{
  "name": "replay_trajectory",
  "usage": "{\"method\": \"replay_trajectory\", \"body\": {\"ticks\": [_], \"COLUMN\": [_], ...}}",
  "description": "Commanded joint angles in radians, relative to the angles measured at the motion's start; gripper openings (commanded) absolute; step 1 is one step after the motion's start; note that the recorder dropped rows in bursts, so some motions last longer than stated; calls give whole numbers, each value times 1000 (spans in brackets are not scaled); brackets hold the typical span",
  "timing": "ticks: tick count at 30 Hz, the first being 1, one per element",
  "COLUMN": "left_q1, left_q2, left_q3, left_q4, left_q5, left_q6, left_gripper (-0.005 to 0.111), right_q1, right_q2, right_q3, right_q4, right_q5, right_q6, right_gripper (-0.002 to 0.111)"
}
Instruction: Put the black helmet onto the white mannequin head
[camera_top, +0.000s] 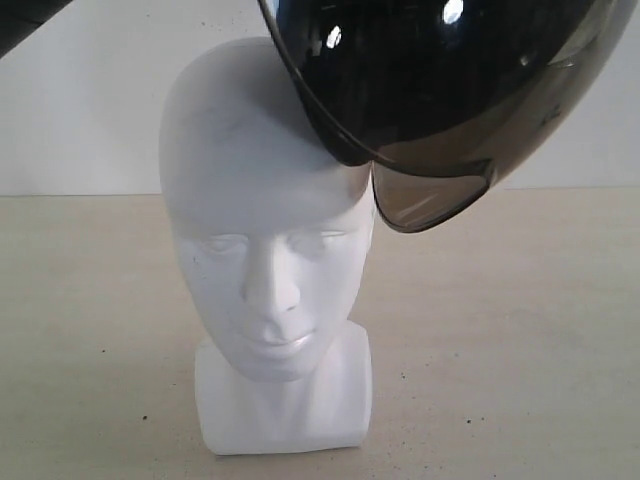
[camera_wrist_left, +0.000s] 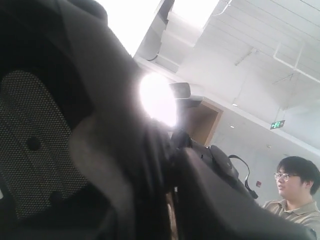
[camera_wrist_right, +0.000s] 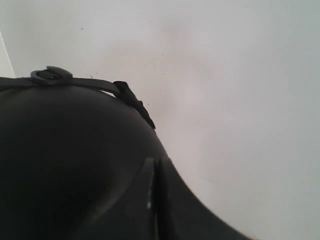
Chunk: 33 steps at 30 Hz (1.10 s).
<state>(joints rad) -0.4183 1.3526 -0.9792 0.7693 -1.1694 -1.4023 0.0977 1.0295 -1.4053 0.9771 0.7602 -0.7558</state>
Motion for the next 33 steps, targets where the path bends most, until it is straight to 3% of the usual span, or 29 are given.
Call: {"method": "replay_trajectory", "body": {"ticks": [1,13,20,33], "left_q1": [18,20,54,59], "left_q2": [-14,-14,-42,-86], "left_q3": [15,27,35,165], "left_q4": [-56,-65,-40,-125], "left_q5": [-52,-52,-52,-52], "left_q6": [50,80,70,127], "left_gripper": [5,5,5,5], "right_q1": [-6,-6,-4,160], "right_q2": [37,98,100,152], "right_q3": [-7,-7,-7,-7], "right_q4": [59,192,217,214], "right_q5": [38,85,100,27], "right_q6": [-18,-100,-103,-119], "right_gripper": [0,0,0,0]}}
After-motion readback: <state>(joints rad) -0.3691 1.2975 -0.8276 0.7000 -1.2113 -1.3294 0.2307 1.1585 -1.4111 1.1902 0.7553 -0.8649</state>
